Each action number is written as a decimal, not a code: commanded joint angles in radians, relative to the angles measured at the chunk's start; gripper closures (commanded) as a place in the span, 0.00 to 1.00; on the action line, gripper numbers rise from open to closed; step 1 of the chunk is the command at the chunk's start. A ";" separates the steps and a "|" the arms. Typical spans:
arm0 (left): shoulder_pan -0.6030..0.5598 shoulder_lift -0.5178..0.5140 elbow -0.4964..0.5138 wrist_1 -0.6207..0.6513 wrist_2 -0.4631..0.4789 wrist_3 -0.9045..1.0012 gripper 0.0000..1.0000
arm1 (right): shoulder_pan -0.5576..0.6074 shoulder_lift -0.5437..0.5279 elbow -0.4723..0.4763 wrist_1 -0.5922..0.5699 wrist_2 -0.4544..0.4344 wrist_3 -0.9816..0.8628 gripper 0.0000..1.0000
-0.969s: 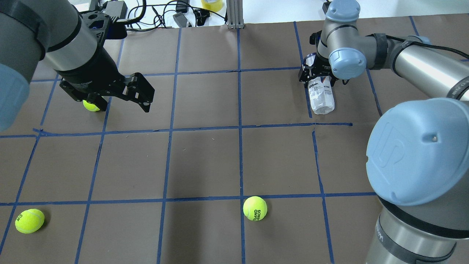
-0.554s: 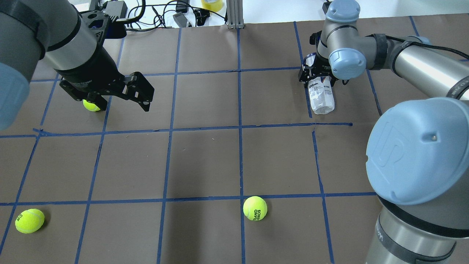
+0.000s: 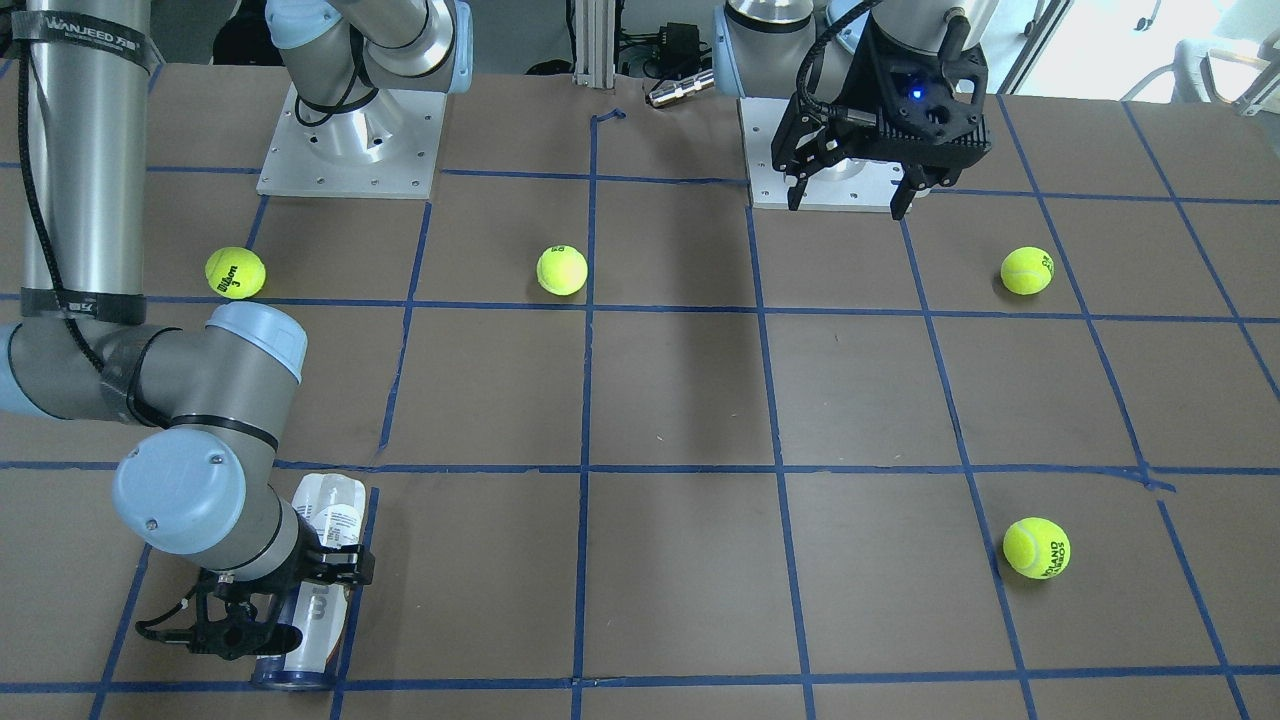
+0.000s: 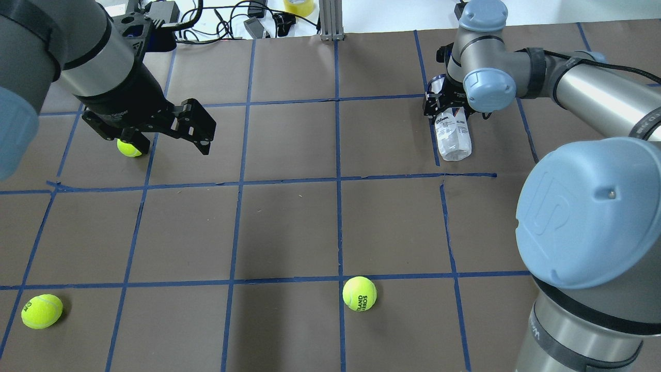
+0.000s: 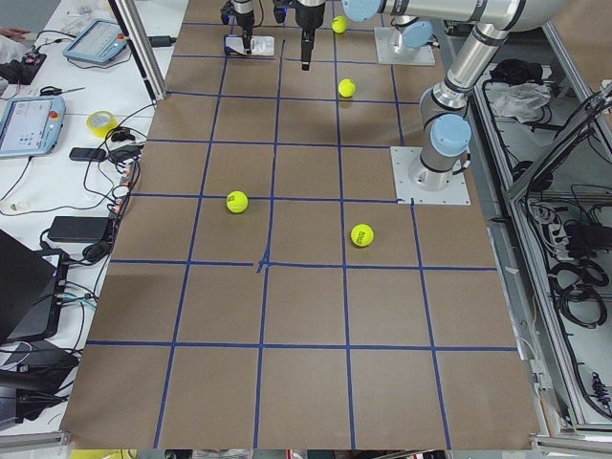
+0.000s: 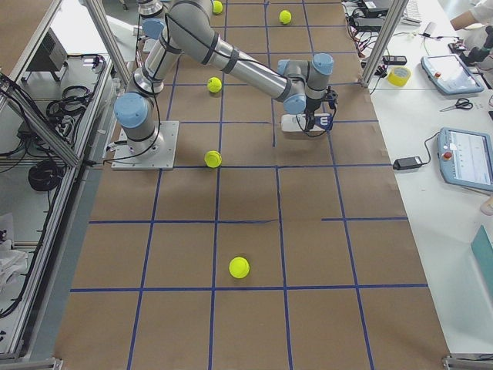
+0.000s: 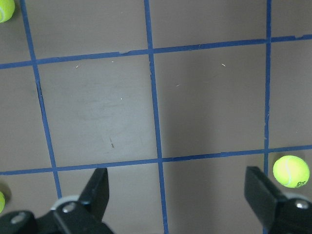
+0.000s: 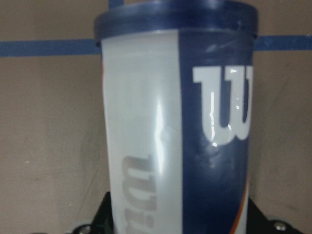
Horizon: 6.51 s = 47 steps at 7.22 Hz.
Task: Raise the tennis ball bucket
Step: 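Carry the can toward the left gripper and set it down on its side, then grasp the can's open end with the left gripper while the right arm withdraws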
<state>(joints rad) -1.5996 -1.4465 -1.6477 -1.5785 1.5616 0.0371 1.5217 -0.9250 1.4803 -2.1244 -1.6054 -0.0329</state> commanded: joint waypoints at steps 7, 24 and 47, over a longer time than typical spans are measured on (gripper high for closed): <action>0.004 0.002 0.003 -0.002 0.000 0.001 0.00 | 0.107 -0.017 -0.055 -0.005 0.064 -0.259 0.20; 0.095 0.003 0.019 -0.009 -0.009 0.021 0.00 | 0.543 0.160 -0.252 -0.019 -0.048 -1.114 0.19; 0.179 -0.584 -0.093 0.577 -0.606 0.205 0.00 | -0.034 -0.622 -0.093 0.798 0.012 0.142 0.00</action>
<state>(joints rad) -1.4220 -1.9976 -1.7447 -1.0226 0.9675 0.2294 1.4589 -1.5016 1.3351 -1.3207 -1.5961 0.0736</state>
